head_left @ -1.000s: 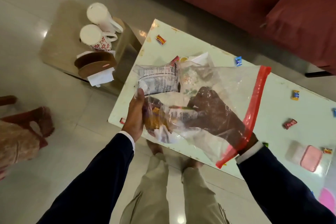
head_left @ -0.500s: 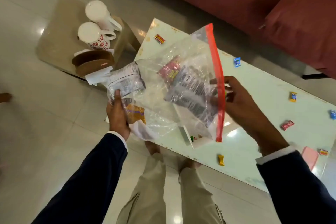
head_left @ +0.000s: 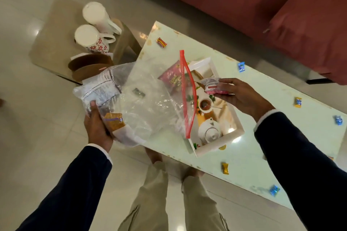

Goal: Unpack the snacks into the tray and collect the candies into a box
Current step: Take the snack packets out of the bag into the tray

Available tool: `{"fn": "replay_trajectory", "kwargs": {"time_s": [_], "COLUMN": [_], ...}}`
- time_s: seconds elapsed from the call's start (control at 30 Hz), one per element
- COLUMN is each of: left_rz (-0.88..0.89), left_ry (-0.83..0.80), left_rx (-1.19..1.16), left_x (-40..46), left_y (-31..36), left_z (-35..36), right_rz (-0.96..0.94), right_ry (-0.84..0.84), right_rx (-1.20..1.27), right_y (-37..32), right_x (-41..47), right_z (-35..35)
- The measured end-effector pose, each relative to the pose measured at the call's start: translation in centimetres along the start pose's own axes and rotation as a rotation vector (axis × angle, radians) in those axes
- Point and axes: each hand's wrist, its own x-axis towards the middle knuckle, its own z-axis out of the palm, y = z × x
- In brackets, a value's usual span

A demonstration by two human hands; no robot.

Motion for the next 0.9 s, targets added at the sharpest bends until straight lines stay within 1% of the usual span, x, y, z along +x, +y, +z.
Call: {"fn": "replay_trajectory", "kwargs": {"time_s": [0.07, 0.17, 0.27, 0.33, 0.37, 0.43, 0.5, 0.53, 0.63, 0.73, 0.8, 0.87, 0.9], "left_rz": [0.002, -0.022, -0.064, -0.113, -0.133, -0.148, -0.176, -0.186, -0.193, -0.173, -0.172, -0.189, -0.196], "left_ry": [-0.010, -0.063, -0.076, -0.117, -0.137, -0.162, -0.182, -0.185, -0.176, -0.174, -0.174, -0.189, -0.205], "left_rx": [-0.012, -0.016, -0.011, 0.005, 0.004, -0.006, -0.027, -0.039, -0.062, -0.072, -0.071, -0.067, -0.046], "left_x": [0.3, 0.6, 0.8, 0.7, 0.5, 0.4, 0.4, 0.5, 0.6, 0.7, 0.8, 1.0, 1.0], "left_y": [0.2, 0.5, 0.8, 1.0, 1.0, 1.0, 0.8, 0.7, 0.4, 0.1, -0.2, -0.7, -0.8], "left_z": [-0.1, -0.4, -0.4, -0.2, 0.0, 0.1, 0.0, 0.0, -0.2, 0.0, 0.0, 0.0, 0.2], "right_rz": [0.013, 0.013, 0.050, 0.067, 0.048, -0.035, -0.098, -0.123, -0.201, -0.217, -0.249, -0.286, -0.303], "right_ry": [-0.017, 0.031, -0.048, -0.107, -0.091, 0.020, 0.177, 0.230, 0.304, 0.328, 0.328, 0.290, 0.239], "right_rx": [-0.166, -0.424, -0.617, -0.746, -0.799, -0.875, -0.869, -0.839, -0.730, -0.683, -0.593, -0.482, -0.410], "right_y": [-0.5, -1.5, -3.3, -4.7, -5.1, -5.5, -5.1, -4.6, -2.7, -1.3, -0.6, 0.0, 0.4], "right_x": [1.8, 5.4, 8.4, 9.4, 10.0, 11.4, 12.6, 12.8, 12.7, 11.1, 9.1, 5.8, 3.8], "right_z": [0.3, 0.6, 1.4, 2.5, 2.9, 3.7, 4.2, 4.3, 4.4, 4.4, 4.7, 5.0, 5.1]}}
